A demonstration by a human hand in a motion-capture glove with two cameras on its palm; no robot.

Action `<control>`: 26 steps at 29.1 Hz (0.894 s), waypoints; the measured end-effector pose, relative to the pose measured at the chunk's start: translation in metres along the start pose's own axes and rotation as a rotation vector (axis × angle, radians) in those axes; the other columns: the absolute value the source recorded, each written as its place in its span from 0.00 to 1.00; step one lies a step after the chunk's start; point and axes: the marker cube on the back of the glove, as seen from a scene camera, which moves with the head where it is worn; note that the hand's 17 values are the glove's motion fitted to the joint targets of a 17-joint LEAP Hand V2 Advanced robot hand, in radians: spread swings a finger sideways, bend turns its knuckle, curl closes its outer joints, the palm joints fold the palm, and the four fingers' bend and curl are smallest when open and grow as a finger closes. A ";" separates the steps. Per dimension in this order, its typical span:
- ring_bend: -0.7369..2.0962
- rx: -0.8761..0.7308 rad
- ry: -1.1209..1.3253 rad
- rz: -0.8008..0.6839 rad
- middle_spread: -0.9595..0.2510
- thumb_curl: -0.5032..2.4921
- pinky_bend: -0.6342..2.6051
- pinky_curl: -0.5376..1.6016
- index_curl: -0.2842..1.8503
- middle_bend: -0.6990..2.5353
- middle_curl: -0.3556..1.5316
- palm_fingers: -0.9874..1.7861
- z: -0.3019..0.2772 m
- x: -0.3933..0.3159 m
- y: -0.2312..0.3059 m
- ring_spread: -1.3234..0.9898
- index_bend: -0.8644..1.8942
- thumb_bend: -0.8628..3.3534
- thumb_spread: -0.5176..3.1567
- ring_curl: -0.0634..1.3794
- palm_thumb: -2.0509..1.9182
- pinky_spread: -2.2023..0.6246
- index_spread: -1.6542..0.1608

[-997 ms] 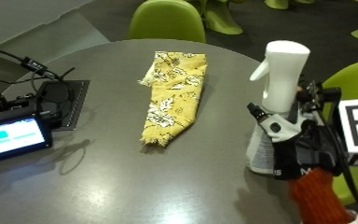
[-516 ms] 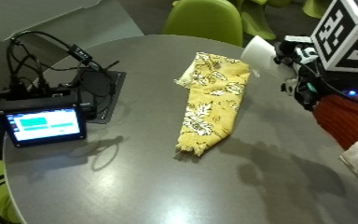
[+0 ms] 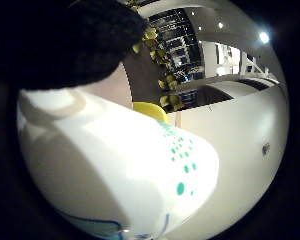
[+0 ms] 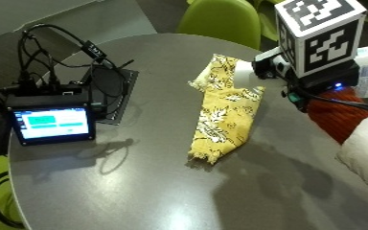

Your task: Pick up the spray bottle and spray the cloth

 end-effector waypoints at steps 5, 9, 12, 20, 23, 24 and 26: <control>0.43 0.002 0.035 -0.033 0.76 0.37 0.26 0.43 0.30 0.33 0.45 0.66 0.000 -0.007 0.000 0.51 0.37 0.21 0.31 0.36 0.82 0.76 0.79; 0.43 -0.005 0.040 -0.032 0.75 0.37 0.25 0.43 0.31 0.33 0.46 0.66 0.002 -0.007 -0.002 0.51 0.37 0.21 0.30 0.36 0.82 0.76 0.79; 0.42 -0.017 0.041 -0.013 0.75 0.37 0.25 0.43 0.31 0.33 0.46 0.66 0.006 -0.004 -0.003 0.51 0.37 0.20 0.30 0.36 0.83 0.76 0.79; 0.42 -0.075 -0.019 0.050 0.75 0.38 0.25 0.44 0.31 0.33 0.46 0.67 0.021 0.006 -0.009 0.51 0.37 0.20 0.29 0.37 0.83 0.76 0.78; 0.42 -0.088 -0.113 0.091 0.74 0.38 0.25 0.44 0.31 0.33 0.46 0.66 0.024 0.010 -0.011 0.51 0.36 0.20 0.29 0.37 0.83 0.76 0.78; 0.42 -0.089 -0.147 0.103 0.74 0.38 0.25 0.44 0.31 0.32 0.46 0.66 0.024 0.011 -0.011 0.51 0.36 0.20 0.29 0.37 0.82 0.76 0.78; 0.42 -0.091 -0.207 0.122 0.74 0.38 0.25 0.44 0.30 0.32 0.47 0.66 0.024 0.012 -0.010 0.51 0.36 0.20 0.29 0.38 0.82 0.76 0.78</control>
